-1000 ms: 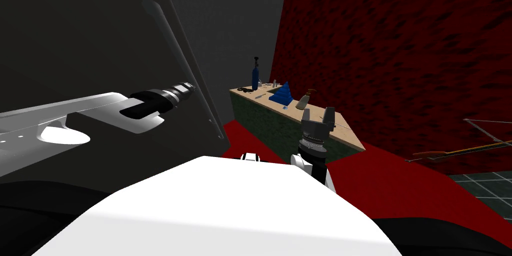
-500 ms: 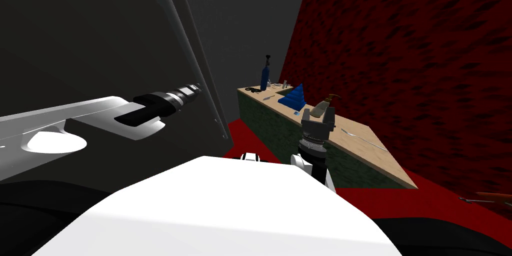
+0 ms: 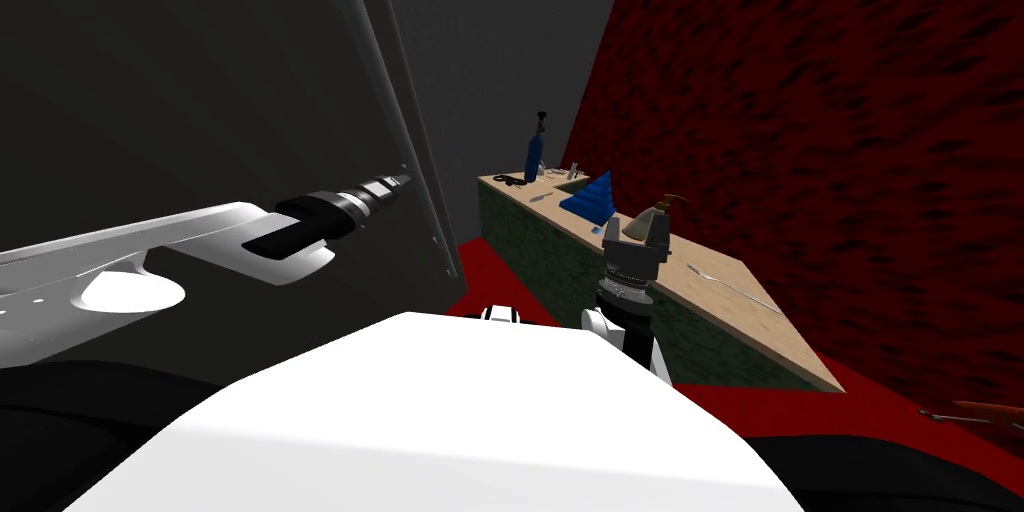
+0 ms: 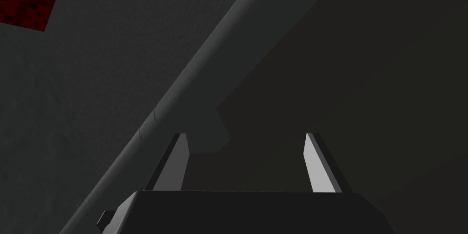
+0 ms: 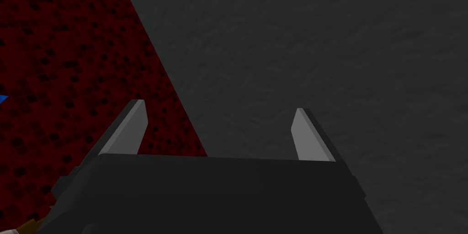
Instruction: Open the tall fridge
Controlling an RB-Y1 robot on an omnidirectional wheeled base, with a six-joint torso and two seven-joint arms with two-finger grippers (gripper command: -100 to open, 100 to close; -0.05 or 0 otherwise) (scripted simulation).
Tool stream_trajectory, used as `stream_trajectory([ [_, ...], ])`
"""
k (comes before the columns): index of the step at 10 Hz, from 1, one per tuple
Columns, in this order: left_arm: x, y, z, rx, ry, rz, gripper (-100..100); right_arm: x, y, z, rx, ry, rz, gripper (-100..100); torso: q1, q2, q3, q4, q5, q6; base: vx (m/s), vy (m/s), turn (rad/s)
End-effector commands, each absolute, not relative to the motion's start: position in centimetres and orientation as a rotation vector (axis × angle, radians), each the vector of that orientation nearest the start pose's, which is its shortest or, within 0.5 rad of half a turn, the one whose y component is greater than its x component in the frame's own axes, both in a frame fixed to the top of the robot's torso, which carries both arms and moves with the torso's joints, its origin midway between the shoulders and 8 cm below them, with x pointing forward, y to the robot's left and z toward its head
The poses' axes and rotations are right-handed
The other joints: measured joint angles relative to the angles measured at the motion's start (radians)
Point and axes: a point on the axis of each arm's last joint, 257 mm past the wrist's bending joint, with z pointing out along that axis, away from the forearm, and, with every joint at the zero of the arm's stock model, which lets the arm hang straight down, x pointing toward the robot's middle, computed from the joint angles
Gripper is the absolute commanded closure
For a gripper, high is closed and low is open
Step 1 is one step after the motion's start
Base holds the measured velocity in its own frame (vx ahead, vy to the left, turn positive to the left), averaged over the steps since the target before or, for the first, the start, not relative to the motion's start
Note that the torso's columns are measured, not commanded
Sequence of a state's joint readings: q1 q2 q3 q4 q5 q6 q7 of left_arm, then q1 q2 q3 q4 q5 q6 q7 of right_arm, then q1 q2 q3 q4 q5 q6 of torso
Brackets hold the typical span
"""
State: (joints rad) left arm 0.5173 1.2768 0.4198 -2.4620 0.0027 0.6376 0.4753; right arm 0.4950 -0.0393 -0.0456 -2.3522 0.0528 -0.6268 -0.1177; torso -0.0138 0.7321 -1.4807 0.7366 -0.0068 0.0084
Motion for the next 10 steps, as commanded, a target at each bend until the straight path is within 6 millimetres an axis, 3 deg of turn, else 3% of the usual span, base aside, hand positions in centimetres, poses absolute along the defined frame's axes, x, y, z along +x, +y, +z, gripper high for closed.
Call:
stream_trajectory([
  [1, 43.7, 38.8, 2.7, -0.552, 1.515, -0.481, -100, 30.4, -26.9, 7.8, 0.459, 0.518, 1.386, 0, 0.001, -0.003, -0.002, -0.002, 0.001, 0.0, -0.022, -0.031, -0.122],
  [4, 43.9, 39.8, 0.8, -0.521, 1.536, -0.432, -100, 30.4, -26.9, 7.8, 0.459, 0.518, 1.386, 0, 0.015, 0.001, 0.002, 0.0, 0.007, -0.007, -0.009, -0.039, -0.095],
  [5, 43.9, 39.6, 1.3, -0.53, 1.531, -0.443, -100, 30.4, -26.9, 7.8, 0.459, 0.518, 1.386, 0, 0.016, 0.005, 0.004, 0.001, 0.008, -0.008, -0.001, -0.011, -0.02],
  [10, 45.4, 46.0, 1.4, -0.608, 1.493, -0.343, -100, 30.4, -26.9, 7.8, 0.459, 0.518, 1.386, 0, 0.014, 0.007, 0.005, 0.002, 0.007, -0.008, -0.1, -0.004, -0.24],
])
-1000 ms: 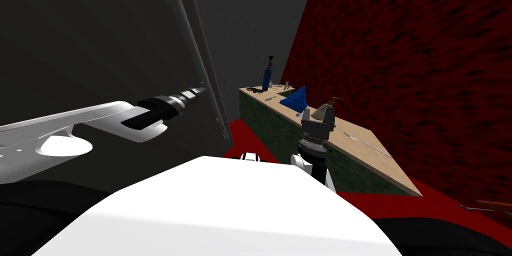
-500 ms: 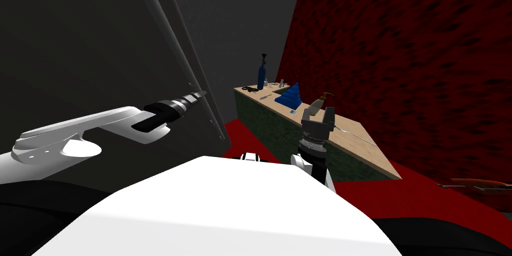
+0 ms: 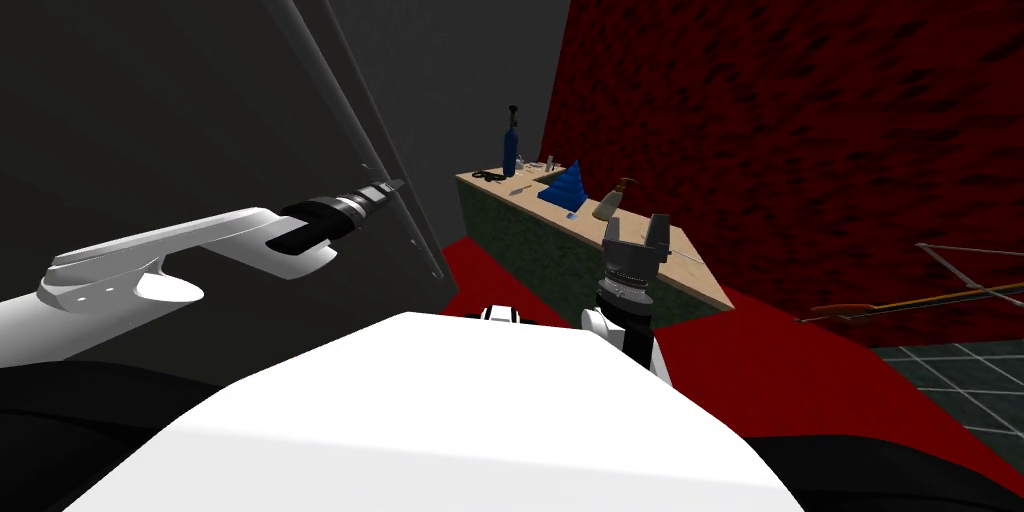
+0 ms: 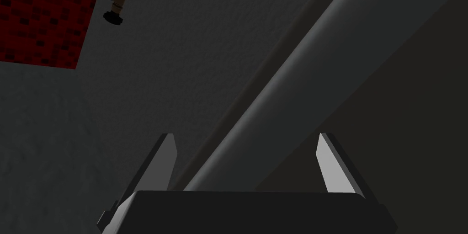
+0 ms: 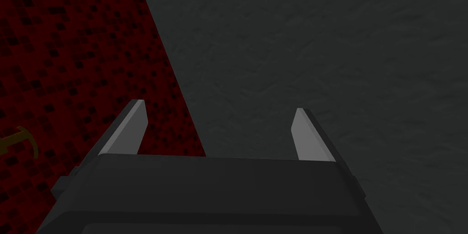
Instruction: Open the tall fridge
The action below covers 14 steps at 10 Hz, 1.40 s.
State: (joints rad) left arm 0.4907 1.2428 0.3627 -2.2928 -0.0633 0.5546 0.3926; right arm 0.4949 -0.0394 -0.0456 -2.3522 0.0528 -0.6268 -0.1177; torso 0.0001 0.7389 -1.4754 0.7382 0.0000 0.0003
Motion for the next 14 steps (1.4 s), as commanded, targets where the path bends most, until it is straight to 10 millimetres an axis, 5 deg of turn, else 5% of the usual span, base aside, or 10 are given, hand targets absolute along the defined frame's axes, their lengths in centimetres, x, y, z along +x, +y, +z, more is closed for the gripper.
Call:
stream_trajectory([
  [1, 45.5, 46.6, 1.2, -0.618, 1.492, -0.332, -100, 30.4, -26.9, 7.8, 0.459, 0.518, 1.387, 0, 0.0, -0.002, -0.001, -0.001, 0.0, 0.001, -0.086, -0.005, -0.151],
  [10, 46.0, 57.3, 1.8, -0.762, 1.413, -0.183, -100, 30.4, -27.0, 7.8, 0.459, 0.518, 1.386, 0, 0.002, -0.004, -0.003, -0.001, 0.0, -0.001, -0.093, -0.02, -0.206],
  [12, 45.9, 56.9, 1.9, -0.759, 1.415, -0.187, -100, 30.4, -27.0, 7.8, 0.459, 0.518, 1.386, 0, 0.0, -0.002, -0.001, -0.001, 0.0, -0.001, -0.044, -0.014, -0.07],
  [13, 46.0, 55.5, 1.7, -0.738, 1.427, -0.207, 100, 30.4, -27.0, 7.8, 0.459, 0.518, 1.386, 0, 0.001, -0.003, -0.002, -0.001, 0.0, -0.001, 0.051, 0.013, 0.22],
  [14, 46.0, 53.9, 1.5, -0.716, 1.441, -0.228, 100, 30.4, -27.0, 7.8, 0.459, 0.519, 1.386, 0, 0.0, -0.005, -0.003, 0.0, -0.001, -0.001, 0.126, 0.027, 0.326],
])
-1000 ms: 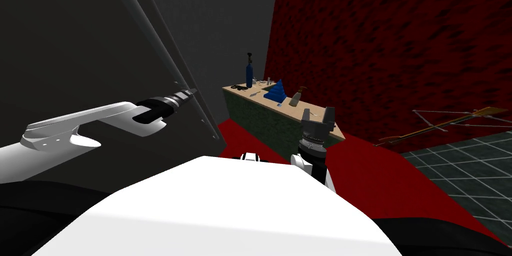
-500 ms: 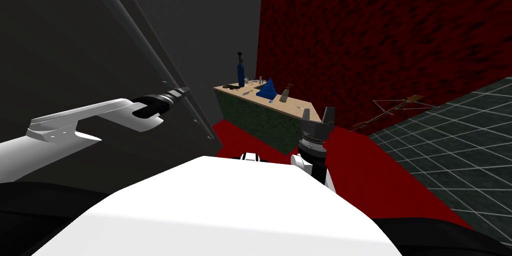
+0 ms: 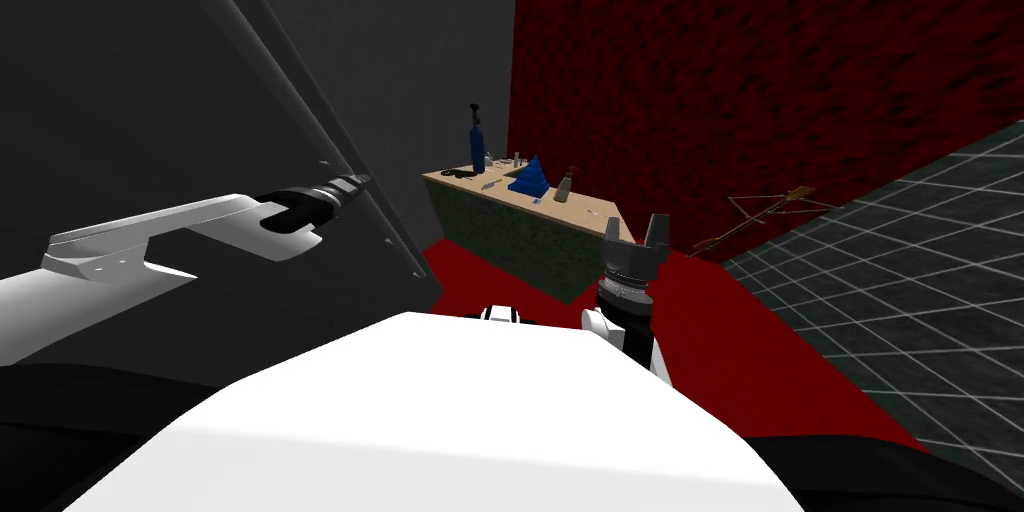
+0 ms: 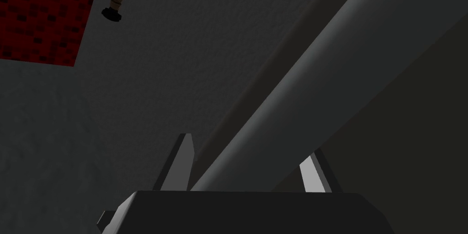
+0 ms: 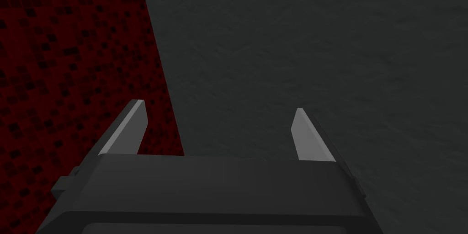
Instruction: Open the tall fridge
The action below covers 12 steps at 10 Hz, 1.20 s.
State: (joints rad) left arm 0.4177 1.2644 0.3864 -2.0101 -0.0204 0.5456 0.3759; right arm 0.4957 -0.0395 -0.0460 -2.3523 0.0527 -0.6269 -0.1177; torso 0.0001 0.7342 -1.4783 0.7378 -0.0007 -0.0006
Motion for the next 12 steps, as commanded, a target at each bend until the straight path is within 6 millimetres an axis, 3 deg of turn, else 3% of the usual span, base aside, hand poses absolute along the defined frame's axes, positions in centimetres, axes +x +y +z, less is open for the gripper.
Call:
stream_trajectory([
  [1, 46.0, 52.5, 1.3, -0.698, 1.453, -0.246, 100, 30.4, -27.0, 7.8, 0.459, 0.519, 1.386, 0, 0.003, 0.001, 0.001, 0.001, 0.002, -0.004, 0.179, 0.033, 0.359],
  [4, 45.7, 48.4, 1.3, -0.641, 1.48, -0.306, 100, 30.4, -27.0, 7.8, 0.459, 0.519, 1.386, 0, 0.007, 0.007, 0.004, 0.0, 0.005, 0.001, 0.12, 0.033, 0.228],
  [6, 45.5, 46.6, 1.2, -0.618, 1.492, -0.332, 100, 30.4, -27.0, 7.8, 0.459, 0.519, 1.386, 0, 0.008, 0.006, 0.004, 0.001, 0.005, -0.006, 0.094, 0.006, 0.22],
  [11, 44.0, 40.1, 1.1, -0.534, 1.532, -0.431, 100, 30.4, -27.0, 7.8, 0.459, 0.519, 1.386, 0, 0.007, 0.006, 0.004, 0.0, 0.006, -0.002, 0.105, 0.011, 0.246],
  [12, 43.9, 39.6, 1.2, -0.526, 1.532, -0.441, 100, 30.4, -27.0, 7.8, 0.459, 0.519, 1.386, 0, 0.009, 0.006, 0.005, 0.0, 0.006, -0.006, 0.083, -0.011, 0.125],
])
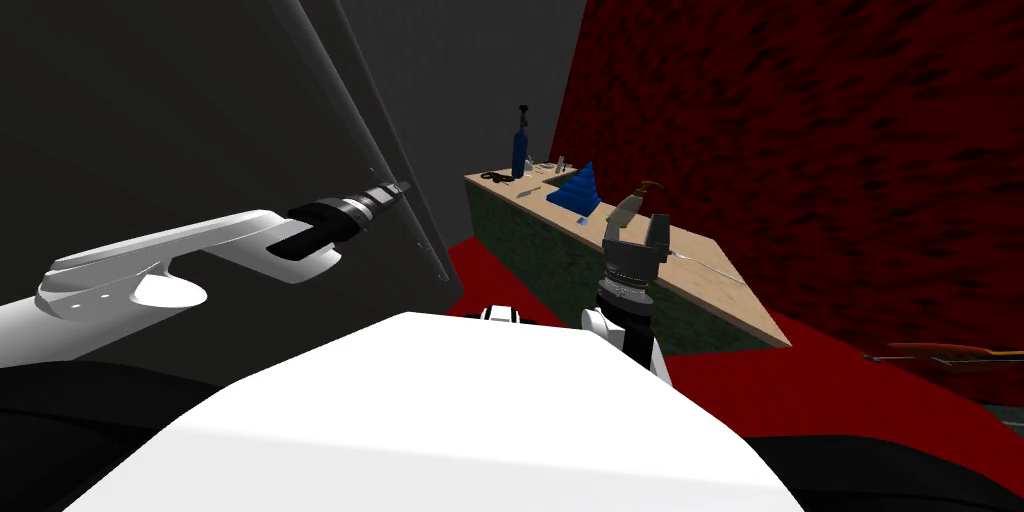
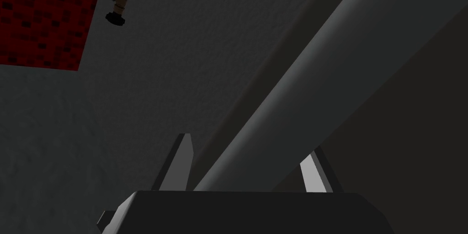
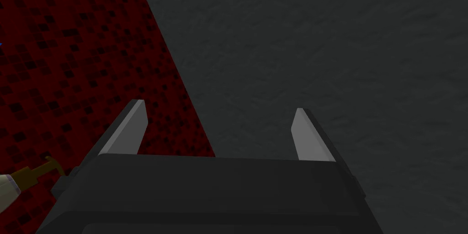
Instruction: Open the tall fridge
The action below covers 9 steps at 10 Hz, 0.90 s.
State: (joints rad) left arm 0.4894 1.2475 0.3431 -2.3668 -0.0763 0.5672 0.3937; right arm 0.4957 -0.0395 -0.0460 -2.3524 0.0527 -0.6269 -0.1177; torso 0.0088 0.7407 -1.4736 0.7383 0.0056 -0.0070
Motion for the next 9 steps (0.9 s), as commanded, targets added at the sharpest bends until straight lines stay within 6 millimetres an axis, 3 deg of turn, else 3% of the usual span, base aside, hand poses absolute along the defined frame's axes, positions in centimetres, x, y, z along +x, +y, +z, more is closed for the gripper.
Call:
stream_trajectory([
  [1, 44.2, 39.7, 1.6, -0.518, 1.528, -0.433, 100, 30.4, -27.0, 7.8, 0.459, 0.519, 1.386, 0, -0.001, 0.001, 0.0, -0.001, 0.0, 0.004, 0.027, -0.008, 0.003],
  [2, 43.7, 37.3, 2.0, -0.464, 1.544, -0.483, 100, 30.4, -27.0, 7.8, 0.459, 0.518, 1.386, 0, -0.002, 0.001, 0.0, 0.0, -0.001, 0.006, -0.153, 0.01, -0.074],
  [5, 42.7, 33.6, 2.4, -0.39, 1.571, -0.561, 100, 30.4, -26.9, 7.8, 0.459, 0.518, 1.387, 0, -0.009, 0.006, 0.004, 0.0, -0.002, 0.007, -0.311, -0.014, -0.103],
  [9, 41.0, 28.8, 2.7, -0.291, 1.606, -0.666, 100, 30.4, -26.9, 7.8, 0.459, 0.518, 1.386, 0, -0.008, 0.001, -0.001, 0.003, -0.005, 0.006, -0.235, 0.012, -0.071],
])
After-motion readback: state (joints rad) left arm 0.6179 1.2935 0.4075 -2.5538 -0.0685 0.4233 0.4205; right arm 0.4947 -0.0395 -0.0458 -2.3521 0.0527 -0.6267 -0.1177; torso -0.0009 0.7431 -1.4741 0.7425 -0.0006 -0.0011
